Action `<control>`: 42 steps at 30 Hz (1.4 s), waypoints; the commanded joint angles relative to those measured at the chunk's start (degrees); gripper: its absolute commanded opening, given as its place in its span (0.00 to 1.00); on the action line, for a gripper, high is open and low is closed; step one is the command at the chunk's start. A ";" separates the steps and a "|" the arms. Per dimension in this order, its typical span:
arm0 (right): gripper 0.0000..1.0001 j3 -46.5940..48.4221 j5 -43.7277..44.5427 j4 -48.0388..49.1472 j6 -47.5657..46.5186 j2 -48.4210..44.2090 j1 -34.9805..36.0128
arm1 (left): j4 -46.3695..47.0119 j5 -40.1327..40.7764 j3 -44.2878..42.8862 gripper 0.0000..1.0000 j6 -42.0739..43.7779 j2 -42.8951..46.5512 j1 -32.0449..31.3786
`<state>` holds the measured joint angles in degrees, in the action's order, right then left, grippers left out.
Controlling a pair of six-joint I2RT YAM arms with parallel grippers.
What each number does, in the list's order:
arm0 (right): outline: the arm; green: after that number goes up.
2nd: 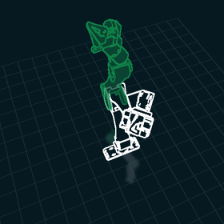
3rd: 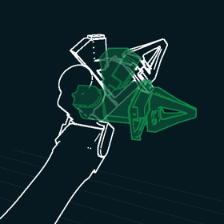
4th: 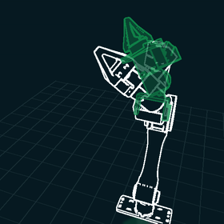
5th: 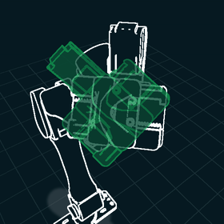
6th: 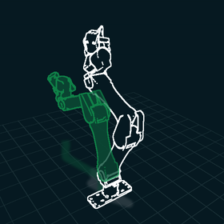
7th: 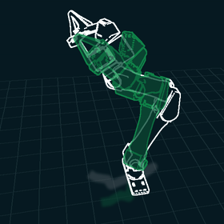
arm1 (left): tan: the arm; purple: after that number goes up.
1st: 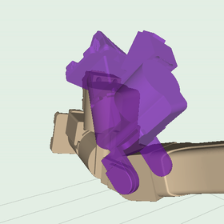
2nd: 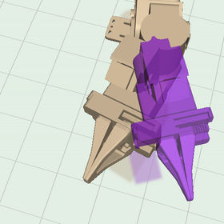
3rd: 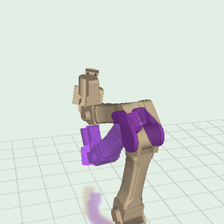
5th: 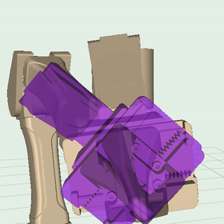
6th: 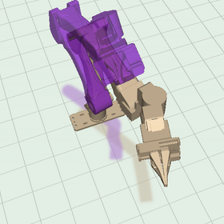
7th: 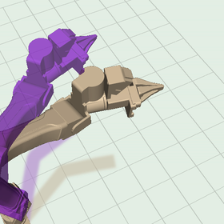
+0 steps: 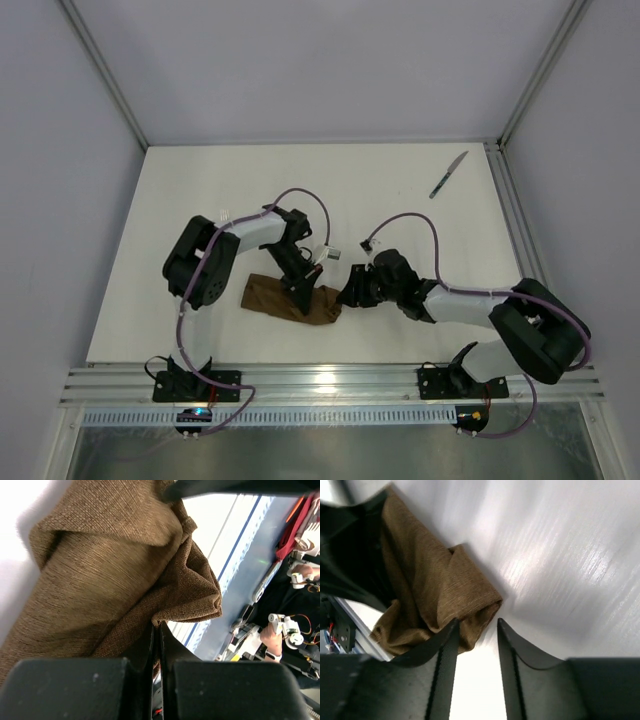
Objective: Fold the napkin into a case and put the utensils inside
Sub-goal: Stuff the top corner of the smaller-rectangle-folded napkin at the center of the board.
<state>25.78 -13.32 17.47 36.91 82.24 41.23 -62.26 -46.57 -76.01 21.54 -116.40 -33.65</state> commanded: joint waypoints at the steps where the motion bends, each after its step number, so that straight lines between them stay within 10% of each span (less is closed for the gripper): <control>1: 0.42 0.32 1.28 -3.47 -4.29 -7.33 -0.01 | 2.49 -1.60 -0.90 0.00 -1.50 0.57 0.25; 13: 0.52 -0.81 3.93 -6.36 -14.58 -23.08 3.15 | 4.43 -3.79 -0.81 0.00 -2.64 -1.46 0.86; 31: 0.52 3.66 -2.50 9.15 -11.68 -1.65 8.60 | 6.54 -4.67 0.16 0.00 -4.31 -2.08 2.89; 38: 0.10 4.54 0.67 8.80 -9.40 2.66 8.69 | 5.75 -7.04 0.86 0.01 -2.73 -1.38 2.89; 42: 0.04 6.21 -0.47 8.97 -8.43 5.30 8.69 | 6.97 -7.31 1.91 0.16 -1.24 1.34 2.89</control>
<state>29.45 -14.26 23.03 27.38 86.21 49.54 -56.77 -51.35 -75.02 18.72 -118.72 -30.98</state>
